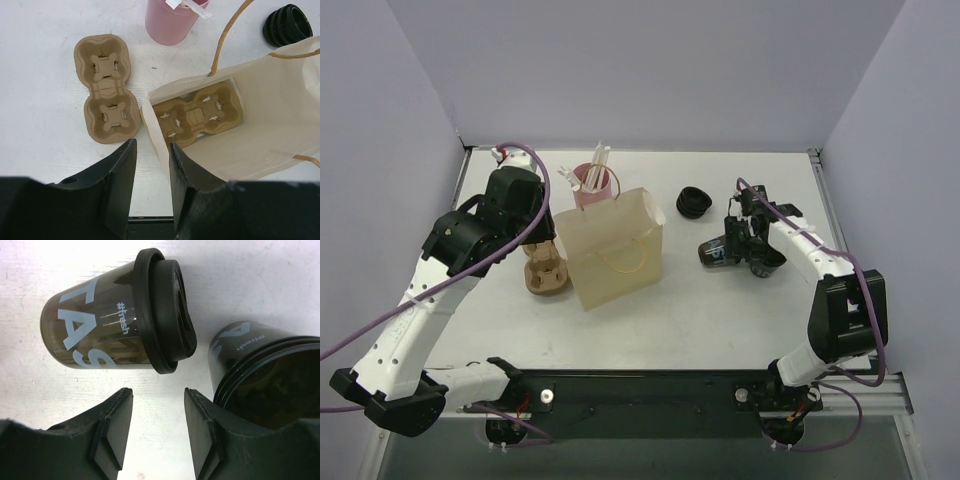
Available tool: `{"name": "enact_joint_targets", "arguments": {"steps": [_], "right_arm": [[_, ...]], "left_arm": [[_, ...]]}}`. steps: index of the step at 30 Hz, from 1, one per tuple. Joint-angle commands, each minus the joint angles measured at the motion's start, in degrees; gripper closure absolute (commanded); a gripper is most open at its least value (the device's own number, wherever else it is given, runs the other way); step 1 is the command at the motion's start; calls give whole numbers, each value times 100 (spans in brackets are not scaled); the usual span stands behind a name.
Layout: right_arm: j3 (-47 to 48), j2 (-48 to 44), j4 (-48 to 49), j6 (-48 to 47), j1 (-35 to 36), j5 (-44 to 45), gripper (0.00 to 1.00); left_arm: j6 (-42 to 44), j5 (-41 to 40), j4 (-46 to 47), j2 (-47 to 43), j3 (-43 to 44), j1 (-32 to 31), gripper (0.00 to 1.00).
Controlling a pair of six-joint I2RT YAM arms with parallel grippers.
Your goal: Pack the takeout coffee
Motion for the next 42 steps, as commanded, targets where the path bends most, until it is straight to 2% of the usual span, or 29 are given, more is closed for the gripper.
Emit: {"name": "enact_joint_targets", "arguments": {"steps": [1,5,10,14,19,27,42], "right_arm": [[365,-68,-31,-349,-72,-329,53],[971,-25,-311,-560,-195,-637,49],[1726,520,-602,-570,-502,-778,45],[2026,845,-970,-596,-669,-1303,41],[1939,864,-1165,-526,-661,-1463,40],[1596,828,-1270,-306,-564,-1051,41],[1728,1303,-1288,-420,-511,-1235,41]], "left_arm": [[22,-59,20,-156,133,-16,58],[22,-68,-15,-183,107,-16,58],[31,-59,-33,-209,45,-16,58],[31,-50,-68,-191,63,-8,58],[14,-68,-103,-253,1,1,58],[5,-33,-103,-297,-61,10,58],[31,-59,-174,-508,-60,1,58]]}}
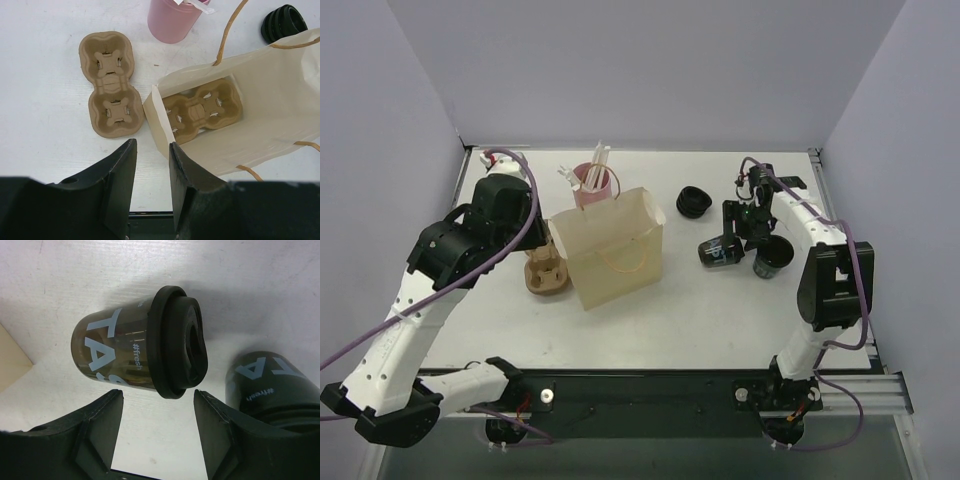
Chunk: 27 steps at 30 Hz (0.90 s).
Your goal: Pack the takeout coffee
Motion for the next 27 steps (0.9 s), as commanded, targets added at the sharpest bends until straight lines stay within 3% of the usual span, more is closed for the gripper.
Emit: {"name": "enact_joint_targets", "arguments": {"steps": [1,17,27], "right_arm": [[141,192,-236,-72,-6,-90,41],[440,368,-245,-292,-15,-195,35],[458,465,-166,-512,-42,-353,49]], "left_arm": [[42,-57,-19,-173,-14,-1,58],[33,13,-62,-226,-41,-1,58],[24,49,-106,-252,-24,-1,58]]}}
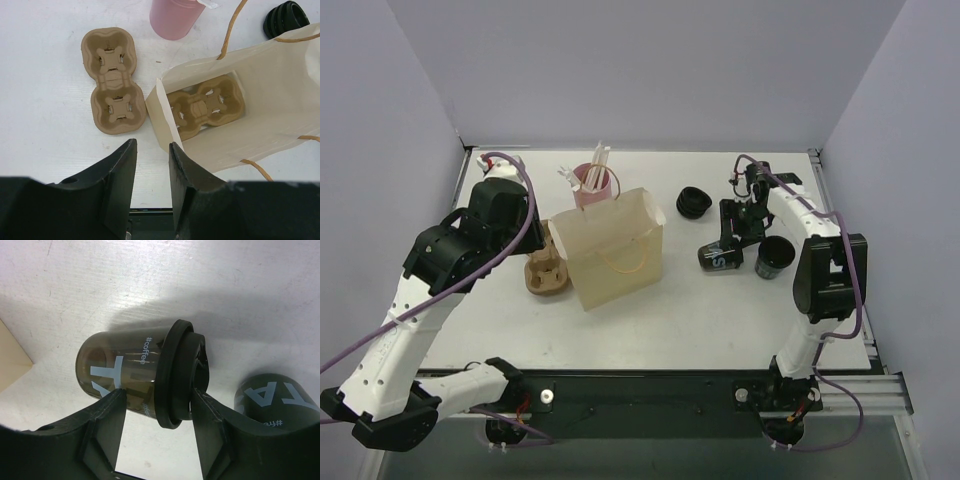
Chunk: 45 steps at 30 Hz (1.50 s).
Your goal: Pack the takeout coffee
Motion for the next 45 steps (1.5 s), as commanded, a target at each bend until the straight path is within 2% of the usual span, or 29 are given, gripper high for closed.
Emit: {"name": "enact_joint_targets", "arguments": {"steps": [1,18,29,34,37,38,39,41,42,45], "right_arm": [[134,17,-160,-167,-48,-139,50],[-173,-141,139,-360,-171,-394,81],[-384,-774,166,-413,-119,-280,98],[-507,-1046,157,-378,39,-26,100],[-560,-1248,148,-413,434,658,100],[-578,-1301,139,-413,757,956,100],[-586,-1371,131,-378,926,1751,100],[-560,-1424,34,-343,1416,2424,99],[-551,-1424,-36,-264,1559,3175,99],[-621,-1354,-273,-255,2102,4129,99]], "left_arm": [[18,33,3,-126,40,-1,58],[18,86,3,-135,5,-1,58],[53,69,187,-196,-48,-1,58],[106,-28,258,-284,-83,-1,58],[123,-116,302,-337,-101,-1,58],[132,-125,328,-337,-83,-1,58],[149,-168,319,-354,-74,-1,58],[167,-256,346,-381,-57,-1,58],[185,-326,363,-398,-65,8,58],[185,-607,416,-486,-92,17,58]]}}
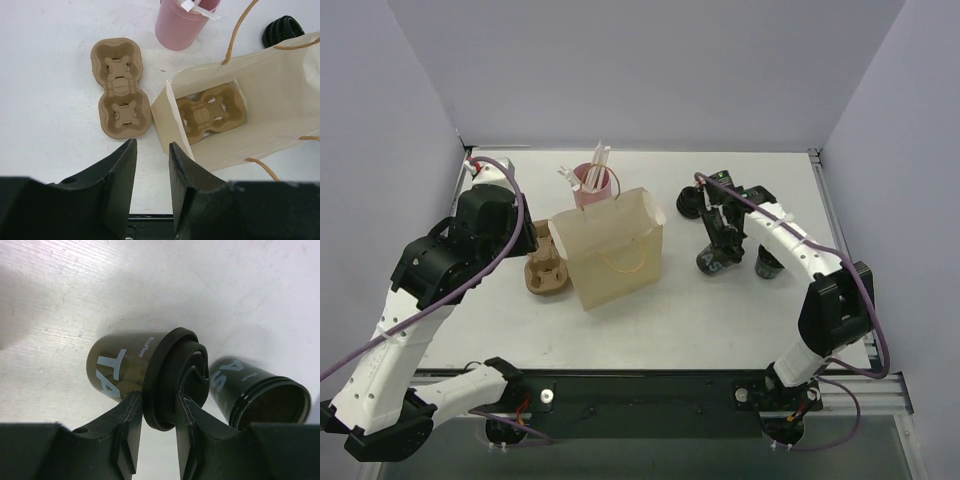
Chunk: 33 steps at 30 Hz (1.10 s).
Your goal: Pack the takeout coffee
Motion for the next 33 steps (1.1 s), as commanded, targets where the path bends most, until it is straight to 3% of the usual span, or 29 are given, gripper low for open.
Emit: {"name": "enact_joint_targets", "arguments": {"steps": [1,8,18,33], "right_arm": [[-75,-121,-669,267,682,2600,99],[-233,133,-1197,768,1482,3518,99],[-506,626,-1382,1472,2027,3335,96],[-453,239,-1593,1877,2256,3115,63]], "left_arm": [[104,-536,329,-195,26,17,58],[77,-1001,329,-222,316,-18,58],[95,-1055,425,-363,202,-45,58],[148,-1090,434,-433,202,-45,58]]}}
